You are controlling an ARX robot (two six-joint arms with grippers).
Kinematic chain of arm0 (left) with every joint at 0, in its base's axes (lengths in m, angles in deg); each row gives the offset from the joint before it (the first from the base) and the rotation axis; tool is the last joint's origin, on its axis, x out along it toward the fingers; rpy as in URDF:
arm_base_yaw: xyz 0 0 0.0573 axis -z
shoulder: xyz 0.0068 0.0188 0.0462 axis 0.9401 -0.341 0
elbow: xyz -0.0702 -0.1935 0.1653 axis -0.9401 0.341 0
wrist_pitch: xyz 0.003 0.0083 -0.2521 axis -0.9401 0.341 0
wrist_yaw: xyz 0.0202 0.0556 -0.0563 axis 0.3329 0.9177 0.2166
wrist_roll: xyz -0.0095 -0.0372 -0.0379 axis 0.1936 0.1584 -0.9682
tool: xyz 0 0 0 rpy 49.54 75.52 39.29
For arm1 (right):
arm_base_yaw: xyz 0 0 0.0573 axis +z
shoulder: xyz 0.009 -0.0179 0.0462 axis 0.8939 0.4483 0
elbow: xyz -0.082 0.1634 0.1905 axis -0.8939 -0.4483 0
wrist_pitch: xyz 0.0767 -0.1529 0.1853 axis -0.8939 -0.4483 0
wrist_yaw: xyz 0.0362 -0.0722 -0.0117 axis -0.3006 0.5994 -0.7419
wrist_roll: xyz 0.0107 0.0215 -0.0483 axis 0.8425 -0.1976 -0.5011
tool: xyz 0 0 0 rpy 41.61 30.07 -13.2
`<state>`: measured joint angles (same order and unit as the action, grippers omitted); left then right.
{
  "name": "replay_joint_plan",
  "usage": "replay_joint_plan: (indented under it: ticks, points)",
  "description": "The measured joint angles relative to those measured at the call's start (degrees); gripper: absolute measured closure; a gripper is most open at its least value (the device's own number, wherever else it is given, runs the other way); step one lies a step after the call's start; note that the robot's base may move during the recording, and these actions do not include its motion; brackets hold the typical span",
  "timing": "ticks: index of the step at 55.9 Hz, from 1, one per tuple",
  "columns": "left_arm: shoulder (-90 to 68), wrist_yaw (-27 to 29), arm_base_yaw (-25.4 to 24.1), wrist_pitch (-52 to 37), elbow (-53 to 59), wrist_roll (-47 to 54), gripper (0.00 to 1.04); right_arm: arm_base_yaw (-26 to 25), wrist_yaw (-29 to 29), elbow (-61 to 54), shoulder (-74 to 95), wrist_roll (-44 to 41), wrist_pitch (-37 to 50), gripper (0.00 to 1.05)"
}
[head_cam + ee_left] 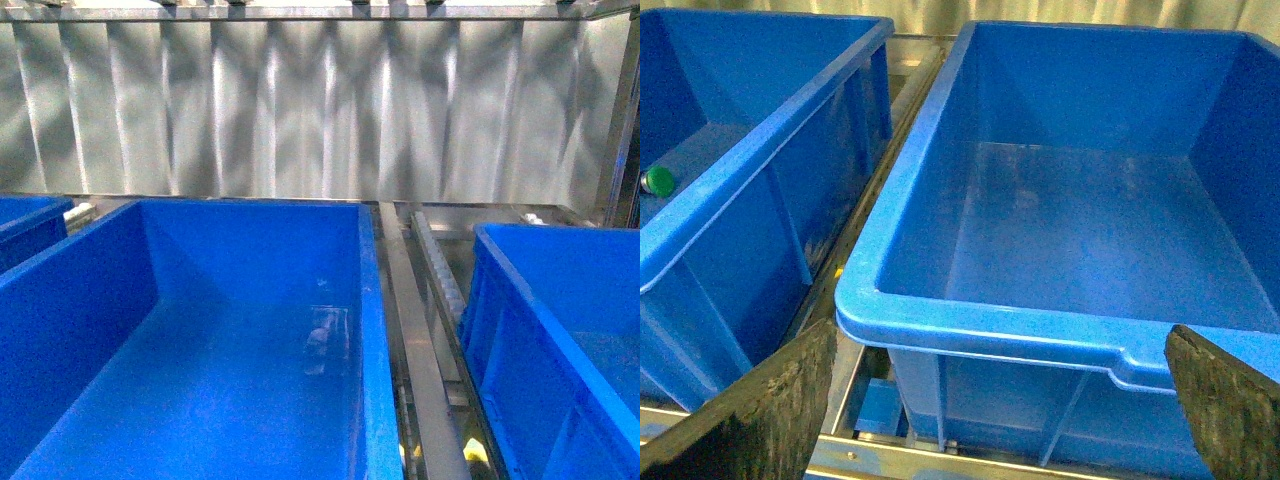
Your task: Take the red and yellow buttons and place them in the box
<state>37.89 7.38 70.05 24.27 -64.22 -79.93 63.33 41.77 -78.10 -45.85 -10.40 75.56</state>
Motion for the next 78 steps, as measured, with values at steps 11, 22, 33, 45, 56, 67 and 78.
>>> replay_joint_plan:
  ticks: [11,22,33,45,56,67,78]
  points:
    - [0.0,0.0,0.0,0.0,0.0,0.0,0.08,0.0,0.0,0.0,0.0,0.0,0.0,0.53]
    - [0.0,0.0,0.0,0.0,0.0,0.0,0.08,0.0,0.0,0.0,0.0,0.0,0.0,0.15]
    - [0.0,0.0,0.0,0.0,0.0,0.0,0.08,0.0,0.0,0.0,0.0,0.0,0.0,0.07]
    - [0.0,0.0,0.0,0.0,0.0,0.0,0.08,0.0,0.0,0.0,0.0,0.0,0.0,0.07]
    - [0.0,0.0,0.0,0.0,0.0,0.0,0.08,0.0,0.0,0.0,0.0,0.0,0.0,0.07]
    - [0.0,0.0,0.0,0.0,0.0,0.0,0.08,0.0,0.0,0.0,0.0,0.0,0.0,0.07]
    - [0.0,0.0,0.0,0.0,0.0,0.0,0.08,0.0,0.0,0.0,0.0,0.0,0.0,0.07]
